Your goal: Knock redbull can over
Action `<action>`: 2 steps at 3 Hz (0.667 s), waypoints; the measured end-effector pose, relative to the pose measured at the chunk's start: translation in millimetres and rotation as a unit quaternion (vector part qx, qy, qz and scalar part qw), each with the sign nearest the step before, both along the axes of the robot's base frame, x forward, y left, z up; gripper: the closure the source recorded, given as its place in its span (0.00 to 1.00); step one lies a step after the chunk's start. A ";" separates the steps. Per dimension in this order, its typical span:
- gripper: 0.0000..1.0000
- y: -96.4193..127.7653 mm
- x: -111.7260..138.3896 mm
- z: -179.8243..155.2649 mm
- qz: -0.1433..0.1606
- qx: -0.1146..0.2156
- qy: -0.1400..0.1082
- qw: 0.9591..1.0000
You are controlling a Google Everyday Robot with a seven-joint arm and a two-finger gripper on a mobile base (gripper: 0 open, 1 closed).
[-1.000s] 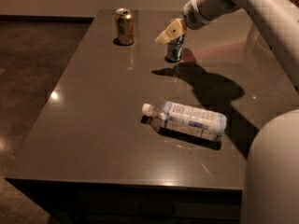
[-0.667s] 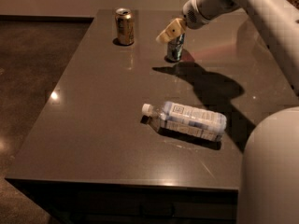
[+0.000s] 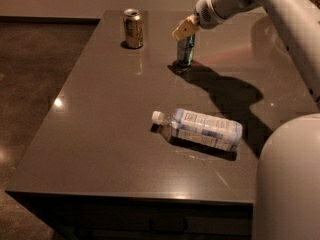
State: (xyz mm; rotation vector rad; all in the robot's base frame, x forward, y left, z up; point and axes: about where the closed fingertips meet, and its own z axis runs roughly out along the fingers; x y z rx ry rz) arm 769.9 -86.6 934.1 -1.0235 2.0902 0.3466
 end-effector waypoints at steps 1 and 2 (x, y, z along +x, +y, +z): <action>0.92 2.2 -20.5 28.0 0.033 -0.041 0.008 0.999; 1.00 7.2 -48.4 45.1 0.080 -0.136 0.026 0.987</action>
Offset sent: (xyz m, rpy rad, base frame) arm -0.0960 -0.0095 0.0733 -0.5440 0.2038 0.3102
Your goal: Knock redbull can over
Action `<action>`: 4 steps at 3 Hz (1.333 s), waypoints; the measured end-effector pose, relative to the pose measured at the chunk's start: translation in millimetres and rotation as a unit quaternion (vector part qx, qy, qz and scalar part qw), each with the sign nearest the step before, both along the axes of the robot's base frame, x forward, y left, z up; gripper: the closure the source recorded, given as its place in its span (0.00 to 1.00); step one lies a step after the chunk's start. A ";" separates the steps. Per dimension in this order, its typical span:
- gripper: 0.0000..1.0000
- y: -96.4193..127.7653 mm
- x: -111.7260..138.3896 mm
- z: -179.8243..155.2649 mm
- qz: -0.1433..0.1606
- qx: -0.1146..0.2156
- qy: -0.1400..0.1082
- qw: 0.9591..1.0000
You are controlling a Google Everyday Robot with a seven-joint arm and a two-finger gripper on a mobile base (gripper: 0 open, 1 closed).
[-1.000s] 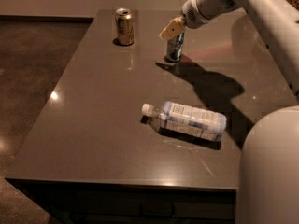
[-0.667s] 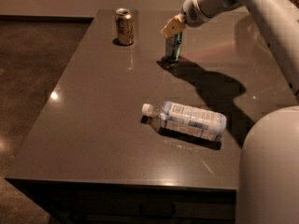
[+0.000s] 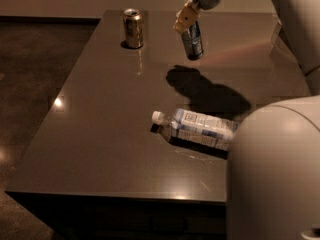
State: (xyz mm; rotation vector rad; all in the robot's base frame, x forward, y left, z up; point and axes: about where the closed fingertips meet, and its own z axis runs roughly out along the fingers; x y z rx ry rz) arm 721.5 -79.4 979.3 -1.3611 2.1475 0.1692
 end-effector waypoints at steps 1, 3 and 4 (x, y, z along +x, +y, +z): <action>1.00 -6.8 -38.8 -10.8 0.049 -0.109 0.055 0.991; 1.00 -4.7 -57.0 -41.0 0.101 -0.198 0.089 0.971; 0.84 1.5 -65.6 -52.8 0.128 -0.223 0.096 0.962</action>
Offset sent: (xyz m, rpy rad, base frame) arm -0.0905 -0.0248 -0.0433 -0.5013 0.3044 0.2307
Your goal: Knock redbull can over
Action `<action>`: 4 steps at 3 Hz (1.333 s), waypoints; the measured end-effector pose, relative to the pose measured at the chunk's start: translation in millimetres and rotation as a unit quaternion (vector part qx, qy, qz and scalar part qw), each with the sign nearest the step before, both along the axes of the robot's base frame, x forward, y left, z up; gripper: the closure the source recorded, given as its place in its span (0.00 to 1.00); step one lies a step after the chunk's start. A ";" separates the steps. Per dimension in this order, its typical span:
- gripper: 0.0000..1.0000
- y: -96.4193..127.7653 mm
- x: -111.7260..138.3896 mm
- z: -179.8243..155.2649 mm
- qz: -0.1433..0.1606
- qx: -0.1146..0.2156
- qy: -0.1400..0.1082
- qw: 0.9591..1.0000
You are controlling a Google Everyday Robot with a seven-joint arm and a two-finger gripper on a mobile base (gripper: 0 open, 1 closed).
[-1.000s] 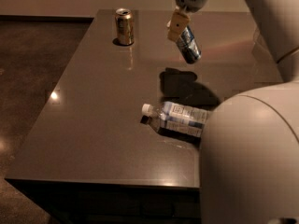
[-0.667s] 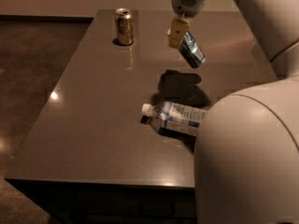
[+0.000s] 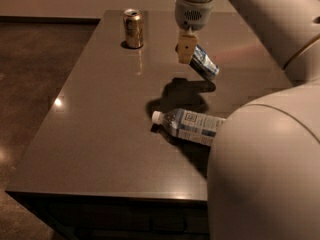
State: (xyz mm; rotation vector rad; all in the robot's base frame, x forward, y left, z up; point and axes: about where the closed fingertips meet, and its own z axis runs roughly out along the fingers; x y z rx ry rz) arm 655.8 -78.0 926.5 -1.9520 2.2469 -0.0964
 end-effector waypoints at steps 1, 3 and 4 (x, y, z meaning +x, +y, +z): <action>0.60 6.8 -11.1 -11.8 0.025 -0.023 0.010 0.999; 0.13 11.0 -28.5 -34.8 0.055 -0.064 0.028 0.996; 0.00 14.3 -23.1 -37.2 0.056 -0.060 0.019 0.996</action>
Offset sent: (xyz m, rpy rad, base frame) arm -0.0555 0.0010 -0.0342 -0.1998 0.1380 0.1251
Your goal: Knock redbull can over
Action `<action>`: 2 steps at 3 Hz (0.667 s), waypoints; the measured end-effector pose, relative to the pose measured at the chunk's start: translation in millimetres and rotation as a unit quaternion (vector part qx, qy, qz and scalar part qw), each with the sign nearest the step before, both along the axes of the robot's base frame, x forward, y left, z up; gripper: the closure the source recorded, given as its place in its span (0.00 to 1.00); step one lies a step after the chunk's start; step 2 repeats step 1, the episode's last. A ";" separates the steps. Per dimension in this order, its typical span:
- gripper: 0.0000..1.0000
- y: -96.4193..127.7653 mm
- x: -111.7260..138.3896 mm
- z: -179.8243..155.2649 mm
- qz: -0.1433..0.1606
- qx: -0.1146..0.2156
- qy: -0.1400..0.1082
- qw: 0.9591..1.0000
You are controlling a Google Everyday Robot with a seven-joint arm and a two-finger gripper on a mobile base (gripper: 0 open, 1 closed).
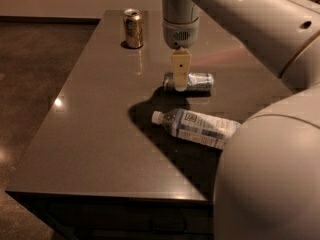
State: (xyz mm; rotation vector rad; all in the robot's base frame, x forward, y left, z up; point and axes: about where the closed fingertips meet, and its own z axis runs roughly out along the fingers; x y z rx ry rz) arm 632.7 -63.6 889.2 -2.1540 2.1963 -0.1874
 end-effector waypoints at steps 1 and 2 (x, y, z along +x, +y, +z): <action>0.00 2.9 5.1 -1.1 0.001 0.005 -0.009 1.000; 0.00 2.9 5.1 -1.1 0.001 0.005 -0.009 1.000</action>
Offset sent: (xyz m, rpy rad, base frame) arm 0.0000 0.0000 0.0000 0.0000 0.0000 0.0000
